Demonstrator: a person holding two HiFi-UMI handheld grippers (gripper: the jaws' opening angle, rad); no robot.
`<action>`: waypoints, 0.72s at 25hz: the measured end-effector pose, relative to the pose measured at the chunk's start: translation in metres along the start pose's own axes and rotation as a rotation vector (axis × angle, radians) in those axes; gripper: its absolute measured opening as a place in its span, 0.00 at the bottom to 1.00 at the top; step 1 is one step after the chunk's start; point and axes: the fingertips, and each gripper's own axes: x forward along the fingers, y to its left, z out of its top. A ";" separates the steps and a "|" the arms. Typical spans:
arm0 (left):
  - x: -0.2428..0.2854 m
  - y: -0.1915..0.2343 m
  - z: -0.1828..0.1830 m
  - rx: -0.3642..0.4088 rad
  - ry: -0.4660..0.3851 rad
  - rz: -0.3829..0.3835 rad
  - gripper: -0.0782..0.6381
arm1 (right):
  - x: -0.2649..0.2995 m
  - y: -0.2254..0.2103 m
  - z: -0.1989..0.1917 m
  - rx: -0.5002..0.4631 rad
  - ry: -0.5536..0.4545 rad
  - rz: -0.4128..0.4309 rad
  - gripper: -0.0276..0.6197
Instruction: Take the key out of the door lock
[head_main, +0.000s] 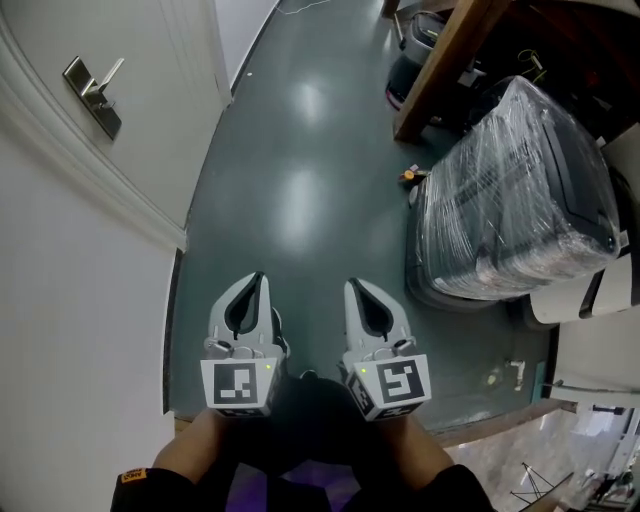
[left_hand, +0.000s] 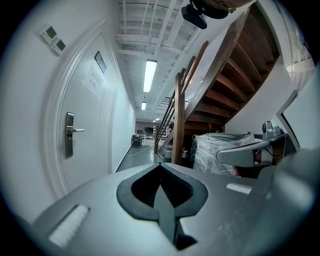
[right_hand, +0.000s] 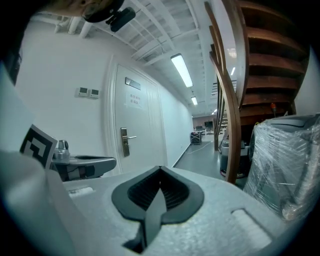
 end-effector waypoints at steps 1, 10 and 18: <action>0.010 0.010 0.003 -0.004 -0.002 0.001 0.13 | 0.013 0.000 0.005 -0.002 0.004 -0.003 0.03; 0.081 0.096 0.043 0.004 -0.060 0.019 0.13 | 0.127 0.019 0.049 -0.022 -0.005 0.006 0.03; 0.102 0.182 0.060 0.003 -0.092 0.133 0.13 | 0.214 0.070 0.078 -0.074 -0.022 0.136 0.03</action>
